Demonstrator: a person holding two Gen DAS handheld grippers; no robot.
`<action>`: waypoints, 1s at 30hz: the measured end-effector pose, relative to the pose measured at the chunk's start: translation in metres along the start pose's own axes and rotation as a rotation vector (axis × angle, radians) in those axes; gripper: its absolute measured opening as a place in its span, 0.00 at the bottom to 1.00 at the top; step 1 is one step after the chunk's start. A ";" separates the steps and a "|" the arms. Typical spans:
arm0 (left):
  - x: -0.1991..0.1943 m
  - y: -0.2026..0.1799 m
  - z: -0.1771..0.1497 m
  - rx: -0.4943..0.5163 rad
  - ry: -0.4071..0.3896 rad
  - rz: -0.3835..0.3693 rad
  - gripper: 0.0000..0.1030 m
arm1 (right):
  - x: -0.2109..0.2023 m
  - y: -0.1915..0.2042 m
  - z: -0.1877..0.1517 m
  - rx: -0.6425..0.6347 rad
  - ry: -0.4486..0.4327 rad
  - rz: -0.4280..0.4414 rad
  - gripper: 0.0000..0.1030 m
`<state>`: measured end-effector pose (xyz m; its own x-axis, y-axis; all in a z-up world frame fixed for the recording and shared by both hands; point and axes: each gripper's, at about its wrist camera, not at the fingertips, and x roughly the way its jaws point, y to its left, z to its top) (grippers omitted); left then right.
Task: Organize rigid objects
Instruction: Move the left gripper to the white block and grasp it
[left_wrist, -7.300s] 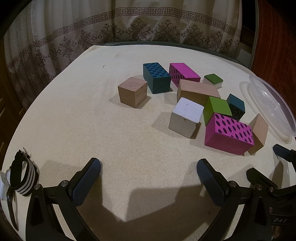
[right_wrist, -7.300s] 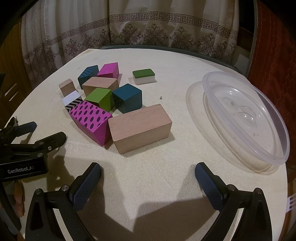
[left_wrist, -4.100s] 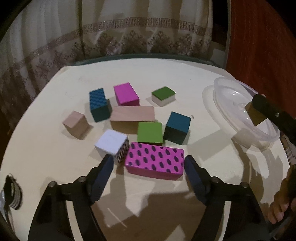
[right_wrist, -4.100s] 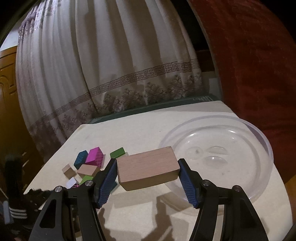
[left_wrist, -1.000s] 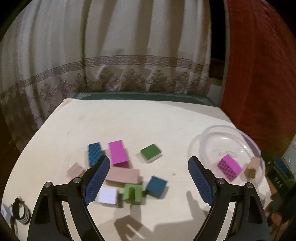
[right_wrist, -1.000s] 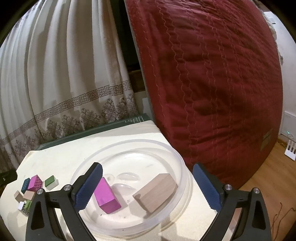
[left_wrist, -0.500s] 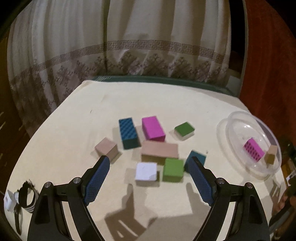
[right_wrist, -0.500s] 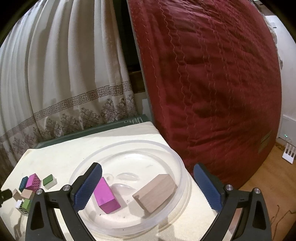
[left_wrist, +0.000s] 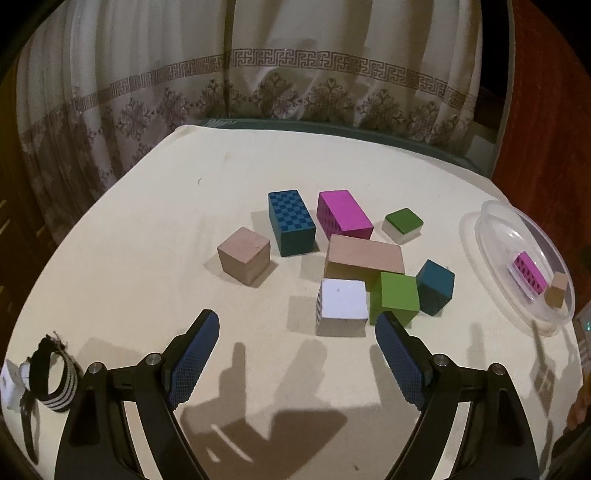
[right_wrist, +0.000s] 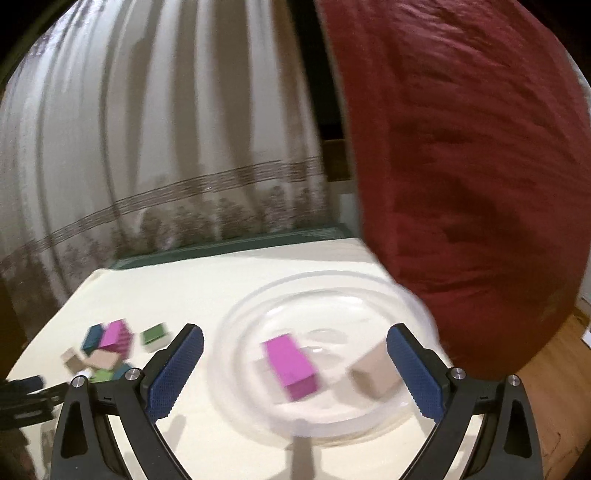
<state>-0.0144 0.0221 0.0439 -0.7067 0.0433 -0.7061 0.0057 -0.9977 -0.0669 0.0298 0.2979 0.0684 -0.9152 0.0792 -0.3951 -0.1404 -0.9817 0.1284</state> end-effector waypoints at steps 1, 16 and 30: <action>0.003 0.001 0.001 -0.003 0.003 0.004 0.85 | 0.001 0.006 0.000 -0.004 0.010 0.018 0.98; 0.026 -0.004 0.007 0.027 0.028 -0.076 0.60 | 0.025 0.080 -0.018 -0.113 0.173 0.208 0.96; 0.027 -0.006 -0.002 0.024 -0.004 -0.130 0.30 | 0.058 0.122 -0.030 -0.199 0.312 0.293 0.66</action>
<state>-0.0316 0.0298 0.0237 -0.7036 0.1718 -0.6896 -0.1029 -0.9847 -0.1403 -0.0296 0.1771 0.0338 -0.7437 -0.2322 -0.6269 0.2100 -0.9714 0.1107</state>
